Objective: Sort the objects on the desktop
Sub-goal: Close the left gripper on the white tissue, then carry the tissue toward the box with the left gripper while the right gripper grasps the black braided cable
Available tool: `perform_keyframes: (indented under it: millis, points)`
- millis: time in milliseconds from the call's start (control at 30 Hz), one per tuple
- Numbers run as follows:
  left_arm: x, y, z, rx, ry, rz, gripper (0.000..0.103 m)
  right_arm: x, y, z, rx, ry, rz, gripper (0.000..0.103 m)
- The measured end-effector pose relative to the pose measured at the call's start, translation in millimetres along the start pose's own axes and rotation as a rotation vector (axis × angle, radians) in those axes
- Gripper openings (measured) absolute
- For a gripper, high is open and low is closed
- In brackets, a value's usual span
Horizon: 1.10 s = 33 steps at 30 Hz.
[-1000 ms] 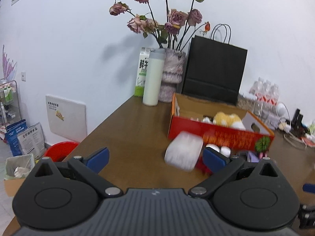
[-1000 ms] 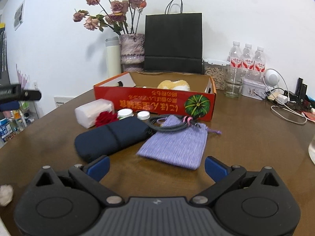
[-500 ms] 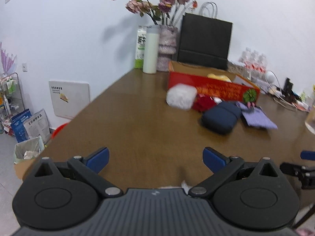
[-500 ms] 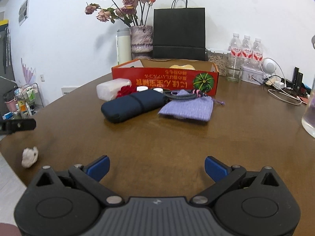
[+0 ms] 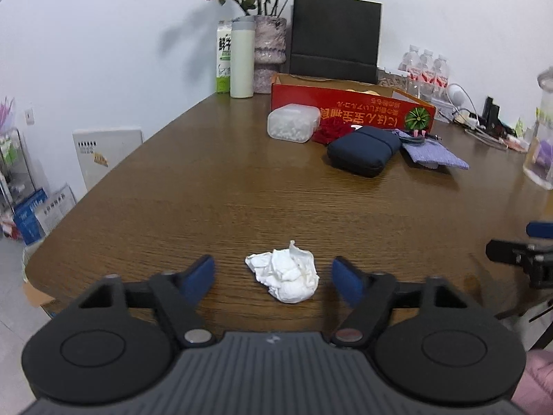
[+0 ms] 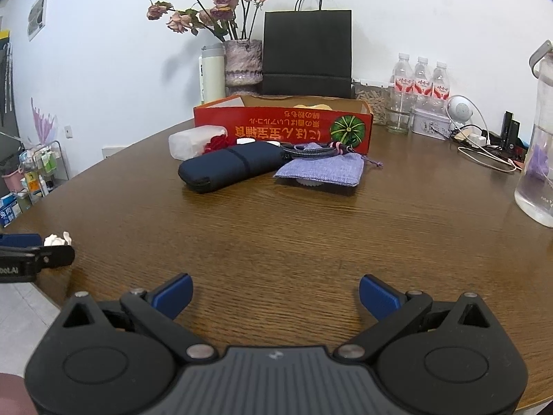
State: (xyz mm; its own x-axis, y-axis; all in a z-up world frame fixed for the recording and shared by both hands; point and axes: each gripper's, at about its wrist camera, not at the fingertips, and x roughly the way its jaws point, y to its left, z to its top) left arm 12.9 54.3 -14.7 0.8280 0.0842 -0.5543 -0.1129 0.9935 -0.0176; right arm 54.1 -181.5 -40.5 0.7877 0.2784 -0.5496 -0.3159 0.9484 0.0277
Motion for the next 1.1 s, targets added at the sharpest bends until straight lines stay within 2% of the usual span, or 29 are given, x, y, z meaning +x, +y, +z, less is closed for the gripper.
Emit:
perform_keyframes:
  millis: [33, 67, 100, 200, 400, 567, 800, 1100]
  points:
    - [-1.3, -1.9, -1.4, 0.009, -0.008, -0.004, 0.055, -0.2, 0.5, 0.0, -0.001, 0.0, 0.0, 0.103]
    - [-2.4, -3.3, -2.0, 0.016, -0.014, -0.007, 0.039, 0.0, 0.9, 0.1, -0.002, 0.0, 0.001, 0.103]
    - [-3.5, -4.1, -2.7, 0.023, -0.017, -0.014, 0.03, 0.4, 1.4, 0.5, -0.003, 0.002, 0.001, 0.103]
    - [-4.7, -2.6, -2.8, 0.011, -0.019, -0.027, 0.026, 0.3, 1.8, 0.3, -0.006, 0.004, 0.002, 0.103]
    - [-3.4, -0.6, -0.2, -0.013, -0.035, -0.037, 0.024, 2.0, 1.8, 2.3, -0.007, 0.001, 0.006, 0.103]
    - [-1.6, -1.5, 12.9, -0.021, -0.078, -0.038, 0.024, 13.7, -1.1, 13.2, -0.014, 0.005, 0.007, 0.103]
    - [14.7, 0.6, 31.6, -0.041, -0.081, -0.03, 0.024, 32.3, -9.3, 27.7, -0.016, 0.01, 0.003, 0.103]
    - [46.3, -4.9, 63.9, -0.039, -0.095, -0.046, 0.024, 62.3, -27.7, 65.1, -0.036, -0.01, -0.024, 0.103]
